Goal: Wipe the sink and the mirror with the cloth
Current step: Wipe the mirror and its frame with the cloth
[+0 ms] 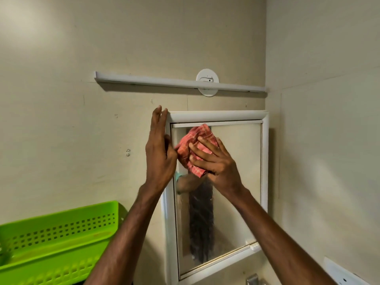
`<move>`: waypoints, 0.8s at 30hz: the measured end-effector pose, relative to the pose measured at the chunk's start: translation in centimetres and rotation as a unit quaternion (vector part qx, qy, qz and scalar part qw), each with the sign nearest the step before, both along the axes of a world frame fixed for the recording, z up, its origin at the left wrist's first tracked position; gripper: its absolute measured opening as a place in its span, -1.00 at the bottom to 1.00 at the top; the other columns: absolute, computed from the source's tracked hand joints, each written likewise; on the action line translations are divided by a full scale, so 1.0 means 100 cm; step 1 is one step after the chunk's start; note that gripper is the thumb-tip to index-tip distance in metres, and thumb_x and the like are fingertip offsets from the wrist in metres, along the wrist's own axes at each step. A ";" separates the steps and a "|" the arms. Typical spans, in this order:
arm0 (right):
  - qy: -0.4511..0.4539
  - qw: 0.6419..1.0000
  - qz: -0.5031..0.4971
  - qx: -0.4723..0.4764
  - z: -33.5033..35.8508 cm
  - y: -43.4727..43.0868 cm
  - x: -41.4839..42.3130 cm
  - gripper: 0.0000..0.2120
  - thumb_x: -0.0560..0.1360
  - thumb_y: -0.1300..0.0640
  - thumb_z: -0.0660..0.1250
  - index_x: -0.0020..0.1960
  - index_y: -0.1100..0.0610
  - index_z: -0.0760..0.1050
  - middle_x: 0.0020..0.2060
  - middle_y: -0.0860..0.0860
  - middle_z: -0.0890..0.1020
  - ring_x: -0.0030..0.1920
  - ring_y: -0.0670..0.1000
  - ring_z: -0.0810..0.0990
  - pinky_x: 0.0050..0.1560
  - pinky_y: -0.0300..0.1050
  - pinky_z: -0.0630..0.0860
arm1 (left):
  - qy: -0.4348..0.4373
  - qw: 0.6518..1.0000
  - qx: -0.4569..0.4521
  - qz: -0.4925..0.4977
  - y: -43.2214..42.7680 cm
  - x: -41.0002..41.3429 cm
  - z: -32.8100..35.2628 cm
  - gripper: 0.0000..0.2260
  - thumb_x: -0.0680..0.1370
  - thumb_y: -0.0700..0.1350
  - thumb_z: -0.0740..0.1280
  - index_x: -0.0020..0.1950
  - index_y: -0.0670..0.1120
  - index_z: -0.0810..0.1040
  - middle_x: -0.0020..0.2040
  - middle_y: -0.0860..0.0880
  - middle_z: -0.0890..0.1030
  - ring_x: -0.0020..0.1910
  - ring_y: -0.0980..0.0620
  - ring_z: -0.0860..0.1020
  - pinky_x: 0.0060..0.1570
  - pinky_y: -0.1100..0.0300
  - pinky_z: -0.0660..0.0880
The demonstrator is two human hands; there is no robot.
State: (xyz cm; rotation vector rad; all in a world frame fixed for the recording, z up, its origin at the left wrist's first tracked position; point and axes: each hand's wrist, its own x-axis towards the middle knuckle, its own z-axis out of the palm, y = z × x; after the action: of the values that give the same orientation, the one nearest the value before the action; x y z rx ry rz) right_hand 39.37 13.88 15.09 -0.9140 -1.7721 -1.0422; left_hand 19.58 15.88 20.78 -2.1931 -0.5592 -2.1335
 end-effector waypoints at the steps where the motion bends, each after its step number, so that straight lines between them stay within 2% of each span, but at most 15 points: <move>1: 0.015 1.000 0.005 0.004 0.002 0.000 0.010 -0.53 0.47 0.21 0.53 0.35 0.03 0.58 0.41 0.02 0.54 0.54 0.16 0.38 0.50 0.38 0.27 | -0.001 1.000 0.001 0.005 0.001 -0.001 0.000 -0.32 0.50 -0.49 0.15 0.60 -0.14 0.22 0.63 -0.06 0.14 0.62 0.07 0.10 0.50 0.38 0.18; 3: 0.058 0.998 0.011 0.014 0.004 0.001 0.032 -0.53 0.46 0.26 0.53 0.34 0.03 0.57 0.38 0.04 0.57 0.52 0.18 0.40 0.48 0.40 0.30 | -0.001 1.000 0.006 0.012 0.003 -0.003 0.000 -0.34 0.50 -0.51 0.13 0.59 -0.16 0.23 0.63 -0.07 0.17 0.62 0.06 0.12 0.55 0.16 0.21; 5: 0.110 0.994 0.008 0.023 0.004 0.000 0.060 -0.51 0.45 0.34 0.51 0.32 0.03 0.57 0.36 0.06 0.59 0.51 0.20 0.42 0.45 0.42 0.33 | -0.002 1.000 0.009 0.012 0.002 -0.004 0.001 -0.35 0.50 -0.51 0.12 0.59 -0.16 0.25 0.62 -0.06 0.20 0.61 0.05 0.15 0.49 -0.01 0.31; 8: 0.171 0.984 -0.022 0.030 0.003 -0.004 0.102 -0.42 0.40 0.49 0.41 0.32 0.06 0.55 0.36 0.07 0.57 0.49 0.19 0.44 0.45 0.37 0.37 | -0.013 1.000 0.005 0.002 0.003 -0.003 0.000 -0.35 0.50 -0.48 0.11 0.58 -0.15 0.26 0.61 -0.05 0.21 0.60 0.05 0.17 0.44 -0.08 0.36; 10: 0.212 0.976 -0.049 0.013 0.003 -0.009 0.119 -0.32 0.30 0.60 0.31 0.31 0.11 0.57 0.37 0.10 0.57 0.49 0.20 0.44 0.54 0.17 0.34 | -0.019 1.000 0.007 0.002 0.004 0.000 0.000 -0.36 0.50 -0.48 0.12 0.58 -0.16 0.26 0.61 -0.07 0.21 0.60 0.04 0.18 0.45 -0.08 0.35; 13: 0.264 0.963 -0.056 -0.005 0.002 -0.017 0.124 -0.25 0.22 0.68 0.21 0.30 0.20 0.61 0.37 0.17 0.56 0.48 0.24 0.43 0.58 -0.20 0.21 | -0.023 1.000 0.008 0.015 0.005 0.001 0.000 -0.39 0.52 -0.44 0.11 0.58 -0.16 0.25 0.61 -0.07 0.22 0.60 0.05 0.17 0.53 0.04 0.25; 16: 0.356 0.931 -0.075 0.001 -0.005 -0.015 0.103 -0.26 0.29 0.64 0.24 0.36 0.16 0.59 0.40 0.13 0.53 0.47 0.16 0.45 0.52 -0.28 0.22 | -0.018 1.000 0.005 0.010 0.001 -0.002 0.001 -0.38 0.50 -0.43 0.09 0.58 -0.17 0.27 0.60 -0.08 0.24 0.60 0.05 0.18 0.56 0.17 0.18; 18: 0.404 0.905 -0.132 -0.002 -0.013 -0.009 0.080 -0.32 0.41 0.50 0.36 0.47 0.07 0.49 0.45 0.10 0.51 0.46 0.14 0.47 0.46 -0.16 0.34 | -0.010 1.000 0.003 0.006 0.000 -0.007 0.002 -0.38 0.50 -0.45 0.10 0.57 -0.17 0.27 0.59 -0.07 0.26 0.60 0.05 0.18 0.55 0.28 0.15; 20: 0.420 0.888 -0.186 -0.020 -0.018 -0.004 0.056 -0.33 0.49 0.33 0.43 0.54 0.01 0.38 0.47 0.11 0.49 0.43 0.22 0.49 0.34 0.14 0.49 | -0.003 1.000 0.001 -0.002 0.001 -0.013 0.003 -0.36 0.48 -0.49 0.10 0.56 -0.17 0.30 0.59 -0.07 0.28 0.60 0.05 0.19 0.51 0.38 0.15; 21: 0.422 0.884 -0.200 -0.029 -0.019 -0.003 0.047 -0.33 0.50 0.29 0.44 0.56 0.02 0.37 0.46 0.13 0.50 0.43 0.26 0.49 0.31 0.23 0.50 | 0.002 1.000 0.002 -0.010 0.001 -0.015 0.004 -0.35 0.47 -0.50 0.10 0.56 -0.17 0.31 0.58 -0.07 0.29 0.60 0.04 0.19 0.48 0.41 0.17; 24: 0.416 0.882 -0.217 -0.036 -0.016 -0.005 0.031 -0.39 0.50 0.24 0.43 0.53 0.09 0.40 0.41 0.17 0.54 0.39 0.31 0.51 0.33 0.29 0.47 | 0.015 0.999 0.001 -0.031 0.002 -0.022 0.006 -0.36 0.47 -0.50 0.09 0.55 -0.18 0.33 0.58 -0.07 0.30 0.59 0.03 0.20 0.44 0.43 0.21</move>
State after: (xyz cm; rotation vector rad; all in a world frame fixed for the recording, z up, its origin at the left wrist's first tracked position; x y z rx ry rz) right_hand 42.43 13.38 13.53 -1.5641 -0.8982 -0.6661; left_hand 17.35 16.05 21.35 -2.2662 -0.4932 -2.1255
